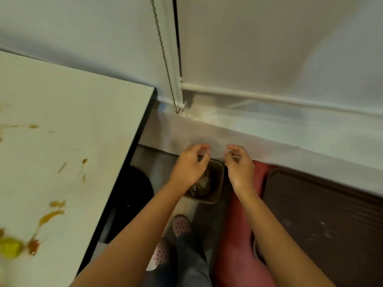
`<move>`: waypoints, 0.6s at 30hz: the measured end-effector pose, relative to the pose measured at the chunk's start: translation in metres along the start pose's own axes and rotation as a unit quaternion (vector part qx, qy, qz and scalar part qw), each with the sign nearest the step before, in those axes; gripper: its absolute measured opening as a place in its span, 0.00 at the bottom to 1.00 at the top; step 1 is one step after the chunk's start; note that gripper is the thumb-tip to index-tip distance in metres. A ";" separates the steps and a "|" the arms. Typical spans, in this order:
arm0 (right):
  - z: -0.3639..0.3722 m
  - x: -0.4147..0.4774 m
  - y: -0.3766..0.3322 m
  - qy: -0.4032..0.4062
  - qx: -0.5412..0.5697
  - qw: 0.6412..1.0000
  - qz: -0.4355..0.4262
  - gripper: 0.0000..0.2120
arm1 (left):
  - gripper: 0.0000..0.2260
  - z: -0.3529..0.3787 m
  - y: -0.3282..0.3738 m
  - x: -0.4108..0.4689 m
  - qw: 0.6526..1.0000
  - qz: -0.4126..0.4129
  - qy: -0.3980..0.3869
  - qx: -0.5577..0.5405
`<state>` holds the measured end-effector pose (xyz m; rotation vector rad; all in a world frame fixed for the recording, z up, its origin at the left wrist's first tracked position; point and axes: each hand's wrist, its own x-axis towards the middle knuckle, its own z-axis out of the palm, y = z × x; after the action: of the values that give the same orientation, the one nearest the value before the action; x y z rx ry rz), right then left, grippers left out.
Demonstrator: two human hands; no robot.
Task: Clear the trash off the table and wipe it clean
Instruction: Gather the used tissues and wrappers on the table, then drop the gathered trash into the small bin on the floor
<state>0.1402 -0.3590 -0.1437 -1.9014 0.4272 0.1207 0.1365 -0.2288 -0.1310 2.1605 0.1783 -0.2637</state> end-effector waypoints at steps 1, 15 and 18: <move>-0.005 -0.004 -0.012 0.000 0.010 1.000 -0.014 0.07 | 0.12 -0.010 0.010 -0.006 1.000 0.014 0.005 0.000; 0.012 -0.097 -0.163 -0.195 0.000 0.962 -0.190 0.05 | 0.11 -0.175 0.063 -0.122 0.980 0.051 0.191 0.032; 0.035 -0.120 -0.185 -0.242 0.006 0.948 -0.207 0.07 | 0.11 -0.209 0.048 -0.156 0.968 0.023 0.246 0.050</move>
<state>0.0973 -0.2417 0.0415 -1.8313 -0.3028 0.2956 0.0215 -0.0875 0.0624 2.2919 0.4016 0.3045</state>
